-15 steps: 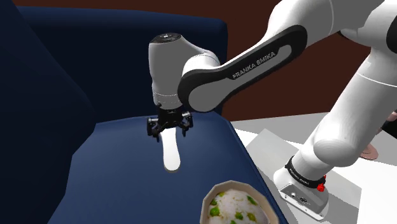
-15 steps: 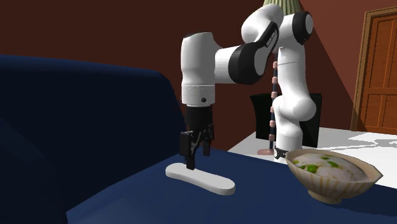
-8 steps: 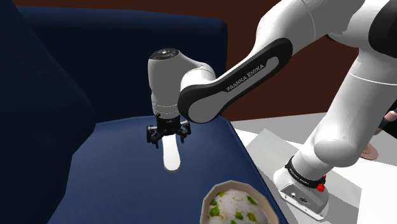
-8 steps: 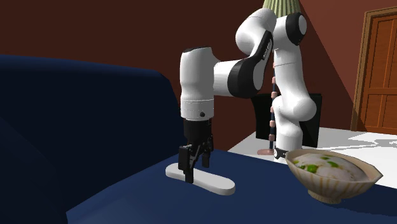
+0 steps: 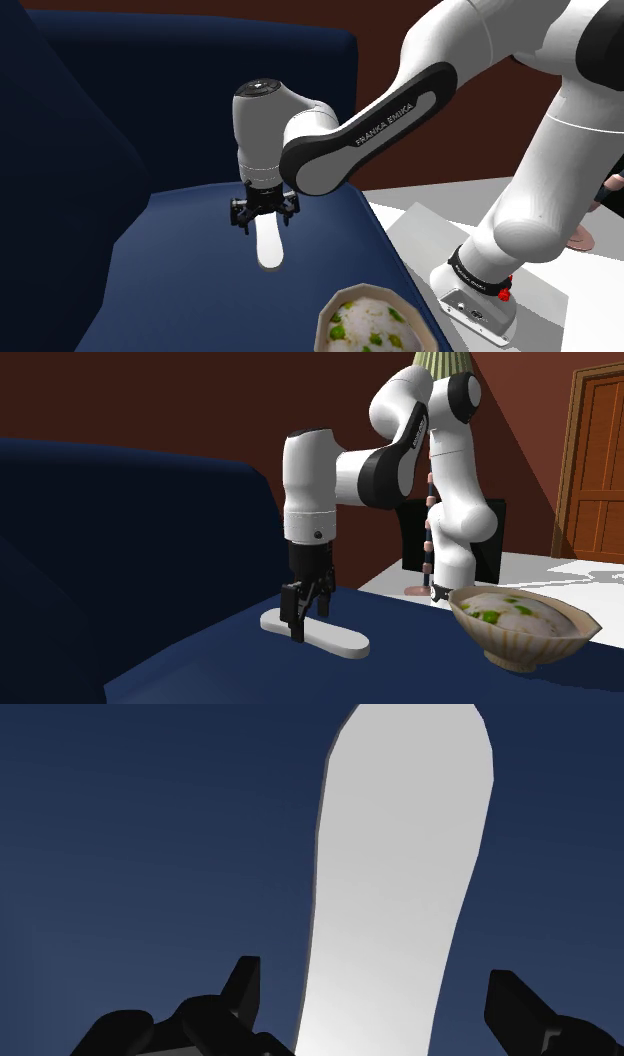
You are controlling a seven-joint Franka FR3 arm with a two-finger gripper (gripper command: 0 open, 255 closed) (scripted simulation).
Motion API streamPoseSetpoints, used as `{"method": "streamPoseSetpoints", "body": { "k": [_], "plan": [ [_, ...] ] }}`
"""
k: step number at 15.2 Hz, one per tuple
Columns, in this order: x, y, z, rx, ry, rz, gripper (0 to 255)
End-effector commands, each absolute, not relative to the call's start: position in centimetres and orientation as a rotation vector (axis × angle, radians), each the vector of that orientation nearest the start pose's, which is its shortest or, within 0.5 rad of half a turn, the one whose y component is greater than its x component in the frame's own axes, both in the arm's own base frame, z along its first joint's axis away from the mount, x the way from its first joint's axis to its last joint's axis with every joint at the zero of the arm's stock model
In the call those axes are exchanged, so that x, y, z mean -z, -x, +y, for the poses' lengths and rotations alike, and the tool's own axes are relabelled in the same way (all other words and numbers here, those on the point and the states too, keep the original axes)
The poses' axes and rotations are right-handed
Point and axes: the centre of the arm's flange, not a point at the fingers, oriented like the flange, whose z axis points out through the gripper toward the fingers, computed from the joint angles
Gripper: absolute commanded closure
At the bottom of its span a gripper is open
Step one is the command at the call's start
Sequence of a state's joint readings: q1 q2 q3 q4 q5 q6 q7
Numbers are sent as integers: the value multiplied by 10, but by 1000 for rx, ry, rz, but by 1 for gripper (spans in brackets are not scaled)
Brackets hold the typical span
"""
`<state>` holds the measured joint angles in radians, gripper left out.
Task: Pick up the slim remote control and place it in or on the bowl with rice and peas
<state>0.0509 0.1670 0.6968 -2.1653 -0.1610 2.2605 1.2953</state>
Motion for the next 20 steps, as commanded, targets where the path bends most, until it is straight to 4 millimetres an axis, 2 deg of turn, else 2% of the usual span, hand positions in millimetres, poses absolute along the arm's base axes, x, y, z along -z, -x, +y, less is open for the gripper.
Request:
{"method": "streamPoseSetpoints", "body": {
  "k": [1, 10, 20],
  "plan": [
    [-334, -408, 368, -2, 3094, 705, 255],
    [-333, -408, 368, -2, 3094, 705, 255],
    [-386, -408, 368, -2, 3094, 705, 255]
  ]
}}
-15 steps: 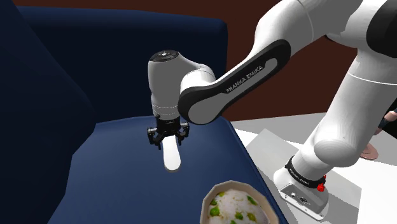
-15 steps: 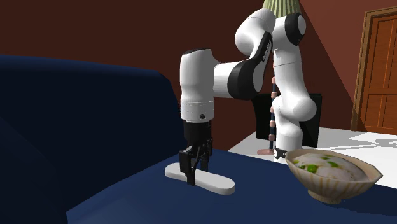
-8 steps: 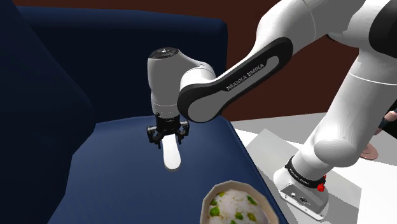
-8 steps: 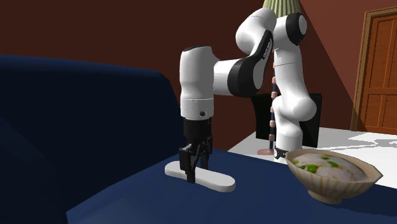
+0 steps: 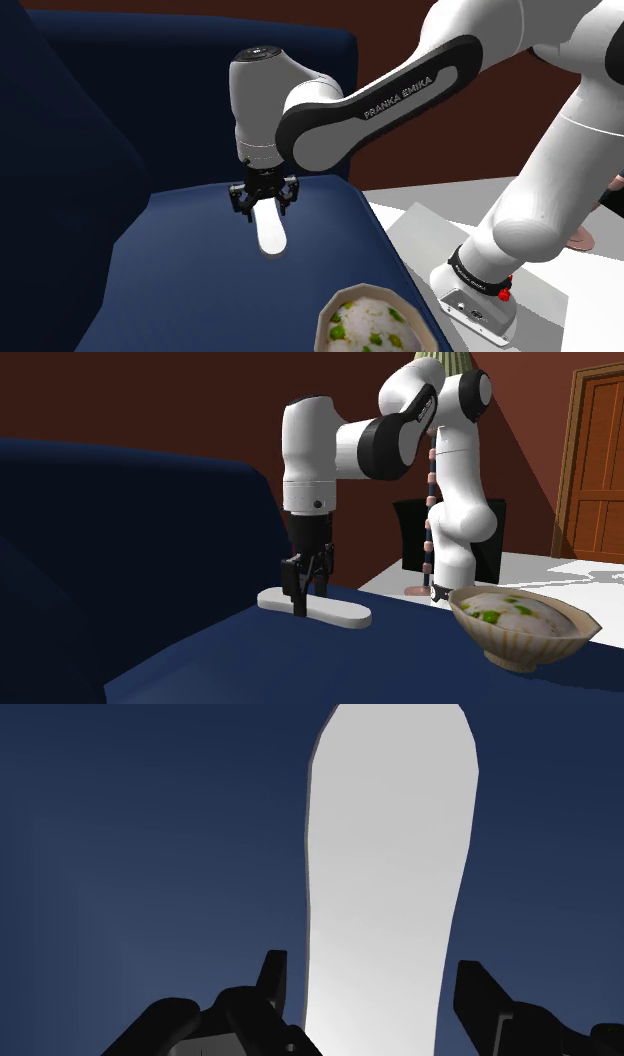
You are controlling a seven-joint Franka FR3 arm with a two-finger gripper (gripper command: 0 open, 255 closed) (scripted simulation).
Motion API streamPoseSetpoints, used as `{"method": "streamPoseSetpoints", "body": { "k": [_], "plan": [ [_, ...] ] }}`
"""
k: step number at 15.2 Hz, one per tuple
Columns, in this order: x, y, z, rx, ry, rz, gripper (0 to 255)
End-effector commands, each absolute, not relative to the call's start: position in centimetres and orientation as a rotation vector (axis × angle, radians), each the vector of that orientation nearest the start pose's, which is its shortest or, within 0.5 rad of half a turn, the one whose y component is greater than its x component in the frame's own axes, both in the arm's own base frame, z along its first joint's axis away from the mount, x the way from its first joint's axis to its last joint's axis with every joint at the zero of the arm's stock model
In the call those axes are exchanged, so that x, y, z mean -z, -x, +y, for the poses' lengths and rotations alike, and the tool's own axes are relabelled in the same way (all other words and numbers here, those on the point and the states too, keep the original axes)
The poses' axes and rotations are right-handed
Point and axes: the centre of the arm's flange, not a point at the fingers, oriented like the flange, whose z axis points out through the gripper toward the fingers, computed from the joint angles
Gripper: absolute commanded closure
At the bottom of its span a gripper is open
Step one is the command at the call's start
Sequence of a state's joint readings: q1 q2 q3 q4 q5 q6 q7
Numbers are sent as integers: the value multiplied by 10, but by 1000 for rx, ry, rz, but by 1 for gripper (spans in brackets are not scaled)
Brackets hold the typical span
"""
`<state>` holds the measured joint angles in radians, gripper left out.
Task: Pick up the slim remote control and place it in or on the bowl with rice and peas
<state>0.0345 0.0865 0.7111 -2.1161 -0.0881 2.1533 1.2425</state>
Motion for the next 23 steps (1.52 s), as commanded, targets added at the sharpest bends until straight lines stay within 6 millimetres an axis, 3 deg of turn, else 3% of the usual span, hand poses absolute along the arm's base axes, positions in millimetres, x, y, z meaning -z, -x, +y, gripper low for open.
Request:
{"method": "streamPoseSetpoints", "body": {
  "k": [1, 23],
  "plan": [
    [-392, -408, 368, -2, 3094, 705, 255],
    [-508, -408, 368, -2, 3094, 705, 255]
  ]
}}
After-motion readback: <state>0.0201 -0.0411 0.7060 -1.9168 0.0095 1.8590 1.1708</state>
